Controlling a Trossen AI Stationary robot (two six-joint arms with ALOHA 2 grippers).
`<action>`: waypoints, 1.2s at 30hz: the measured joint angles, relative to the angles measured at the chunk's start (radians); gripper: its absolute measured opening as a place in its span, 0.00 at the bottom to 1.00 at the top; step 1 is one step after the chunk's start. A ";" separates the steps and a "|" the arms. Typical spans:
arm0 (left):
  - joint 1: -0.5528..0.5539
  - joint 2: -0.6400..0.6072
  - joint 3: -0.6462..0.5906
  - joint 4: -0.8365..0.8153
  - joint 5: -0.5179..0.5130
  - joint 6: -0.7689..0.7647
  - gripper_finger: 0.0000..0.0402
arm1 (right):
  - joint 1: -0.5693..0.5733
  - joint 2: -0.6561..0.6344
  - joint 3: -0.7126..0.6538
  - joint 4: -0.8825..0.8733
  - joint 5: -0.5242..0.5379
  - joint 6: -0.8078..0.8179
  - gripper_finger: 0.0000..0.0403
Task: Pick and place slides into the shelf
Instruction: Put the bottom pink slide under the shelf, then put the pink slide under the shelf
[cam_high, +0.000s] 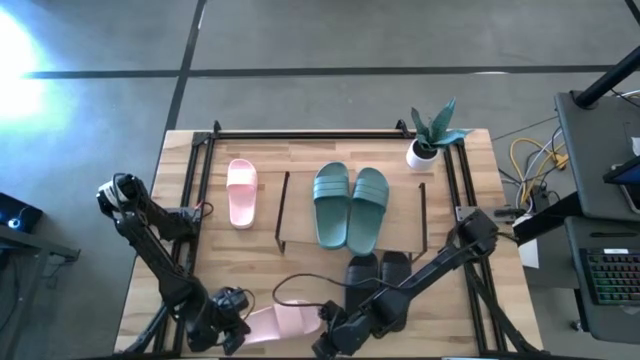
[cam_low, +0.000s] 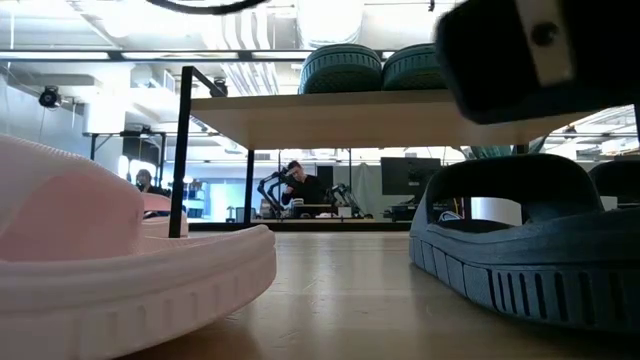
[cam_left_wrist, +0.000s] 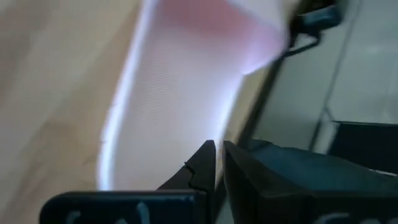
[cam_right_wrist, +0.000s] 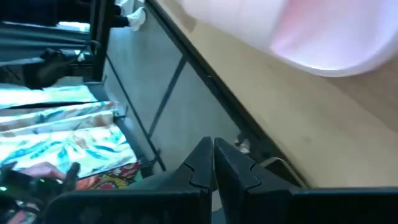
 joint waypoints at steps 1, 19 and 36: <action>0.000 0.000 -0.001 0.019 -0.002 0.018 0.04 | 0.000 0.009 0.012 0.000 0.001 0.002 0.02; -0.004 0.000 -0.031 0.021 -0.026 0.050 0.04 | -0.021 0.195 0.235 -0.160 0.029 -0.145 0.02; -0.005 0.029 -0.030 0.030 -0.054 0.060 0.04 | -0.131 0.268 0.549 -0.691 0.413 -0.197 0.02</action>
